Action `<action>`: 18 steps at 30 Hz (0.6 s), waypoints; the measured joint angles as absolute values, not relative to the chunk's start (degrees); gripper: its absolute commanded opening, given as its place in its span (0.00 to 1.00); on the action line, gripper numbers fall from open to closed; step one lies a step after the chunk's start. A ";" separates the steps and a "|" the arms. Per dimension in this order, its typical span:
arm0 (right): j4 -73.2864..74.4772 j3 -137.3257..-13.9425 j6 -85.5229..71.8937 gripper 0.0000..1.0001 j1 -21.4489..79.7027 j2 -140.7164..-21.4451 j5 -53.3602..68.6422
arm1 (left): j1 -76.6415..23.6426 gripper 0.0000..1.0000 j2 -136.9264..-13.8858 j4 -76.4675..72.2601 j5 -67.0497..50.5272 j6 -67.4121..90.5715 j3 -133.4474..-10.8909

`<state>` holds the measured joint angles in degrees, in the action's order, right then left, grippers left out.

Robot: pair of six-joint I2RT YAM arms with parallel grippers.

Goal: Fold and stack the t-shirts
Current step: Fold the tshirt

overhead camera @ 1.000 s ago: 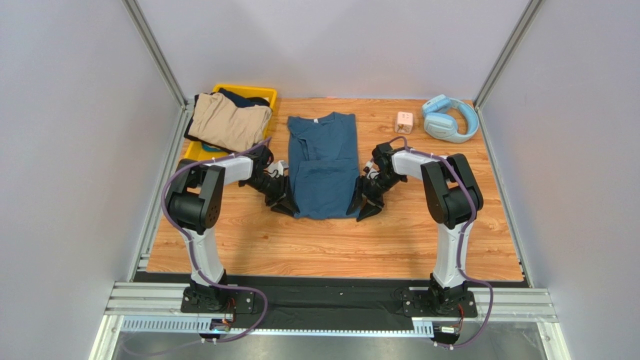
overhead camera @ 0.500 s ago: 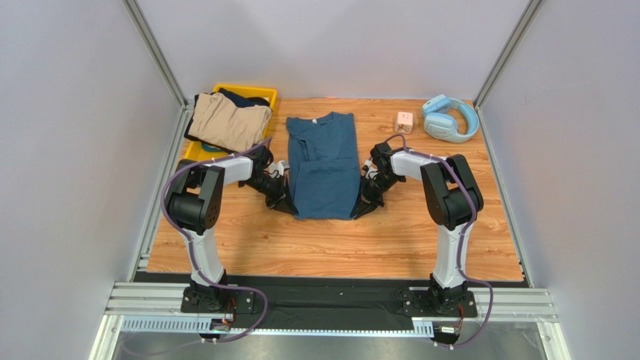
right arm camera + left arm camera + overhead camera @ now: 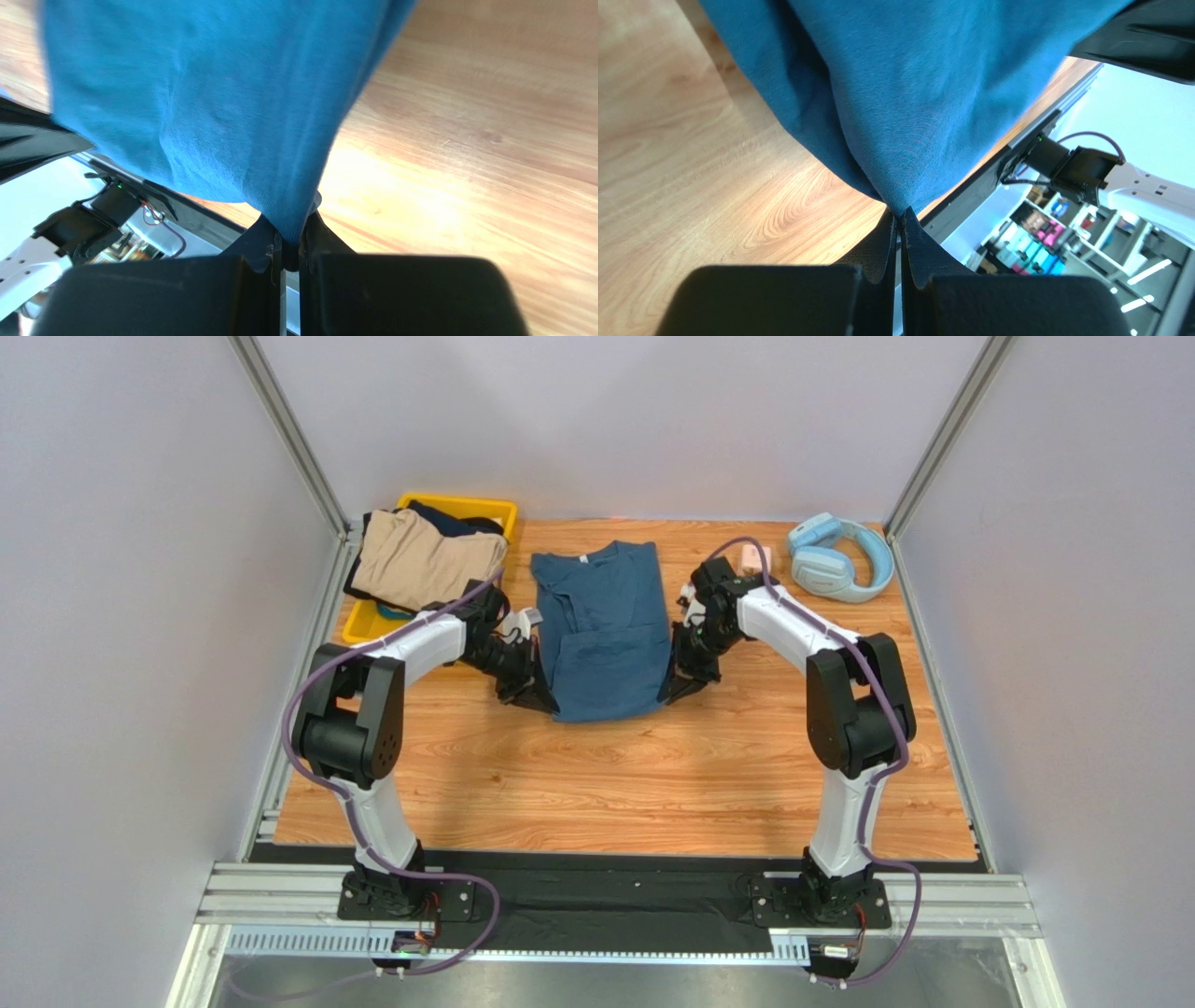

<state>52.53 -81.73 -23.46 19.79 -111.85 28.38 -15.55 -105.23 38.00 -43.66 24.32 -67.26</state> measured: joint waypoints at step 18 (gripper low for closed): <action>60.31 -119.50 -22.35 0.00 19.66 -120.92 26.13 | -15.35 0.00 -110.78 44.07 -30.65 25.36 -98.26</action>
